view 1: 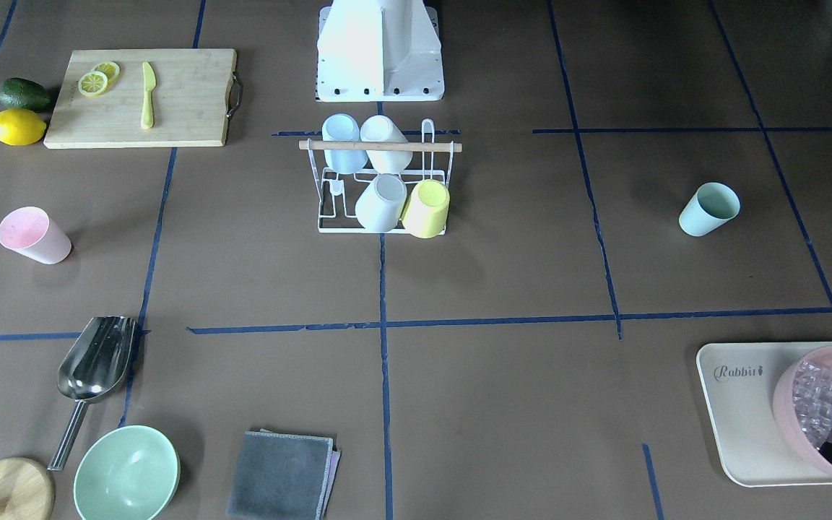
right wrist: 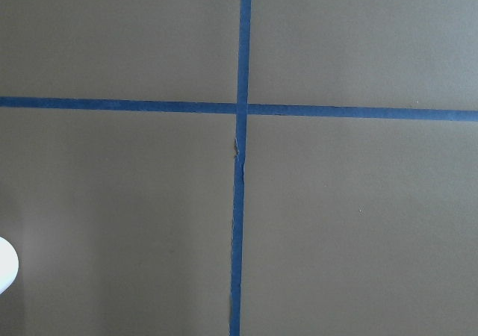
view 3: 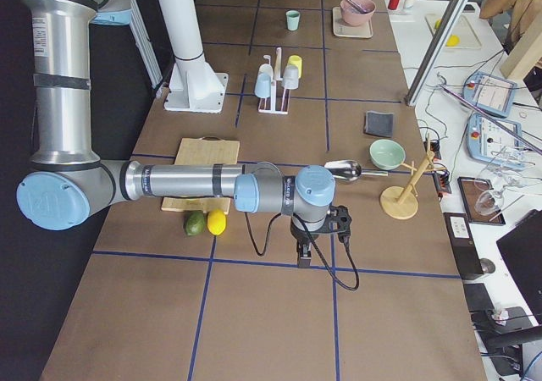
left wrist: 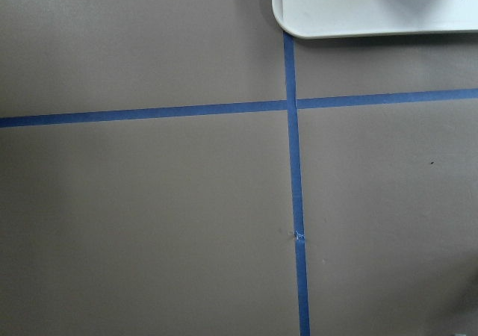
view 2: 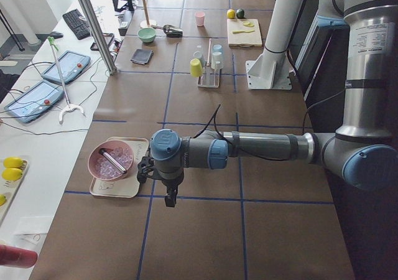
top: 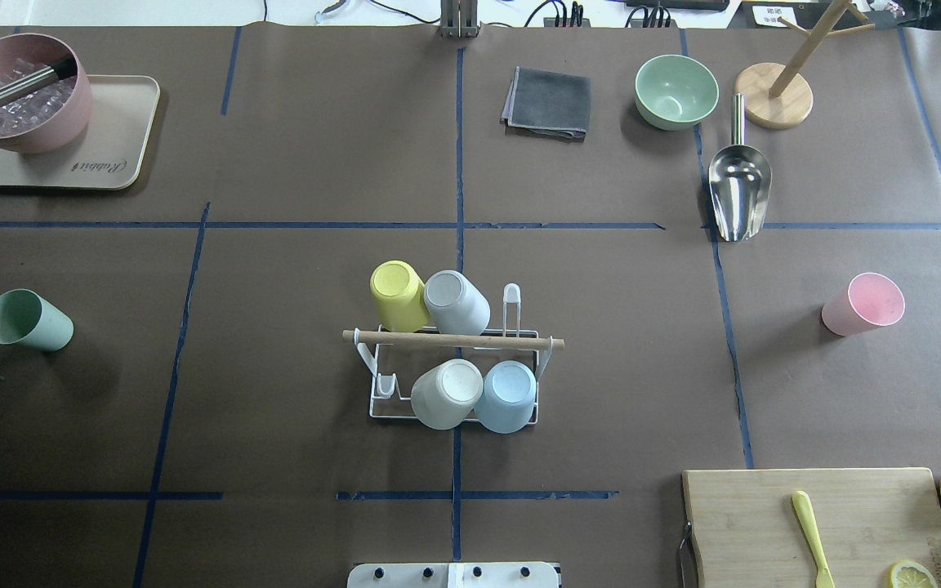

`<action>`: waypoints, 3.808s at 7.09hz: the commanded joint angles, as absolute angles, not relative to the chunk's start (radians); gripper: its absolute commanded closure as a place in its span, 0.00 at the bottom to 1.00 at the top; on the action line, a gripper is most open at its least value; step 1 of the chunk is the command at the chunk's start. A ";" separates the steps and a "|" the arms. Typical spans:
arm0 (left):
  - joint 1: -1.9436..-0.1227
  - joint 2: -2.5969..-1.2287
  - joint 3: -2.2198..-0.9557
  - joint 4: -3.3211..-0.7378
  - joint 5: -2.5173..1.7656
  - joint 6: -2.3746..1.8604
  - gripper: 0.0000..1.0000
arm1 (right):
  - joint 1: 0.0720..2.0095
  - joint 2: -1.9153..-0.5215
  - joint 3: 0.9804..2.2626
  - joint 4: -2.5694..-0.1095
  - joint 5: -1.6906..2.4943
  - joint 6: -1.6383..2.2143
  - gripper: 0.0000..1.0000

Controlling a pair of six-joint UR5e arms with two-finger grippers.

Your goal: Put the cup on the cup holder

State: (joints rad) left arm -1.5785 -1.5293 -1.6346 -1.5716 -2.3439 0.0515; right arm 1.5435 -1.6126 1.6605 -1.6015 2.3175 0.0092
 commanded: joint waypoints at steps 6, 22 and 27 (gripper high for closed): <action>-1.577 -1.531 -1.634 -1.569 -2.352 0.051 0.00 | 1.531 -1.594 1.656 -1.604 2.319 0.014 0.00; -1.171 -2.038 -1.444 -1.103 -2.347 0.052 0.00 | 1.122 -1.083 1.180 -2.209 2.497 0.015 0.00; -1.131 -2.069 -1.276 -1.071 -2.355 0.120 0.00 | 1.060 -1.117 1.178 -2.209 2.496 -0.014 0.00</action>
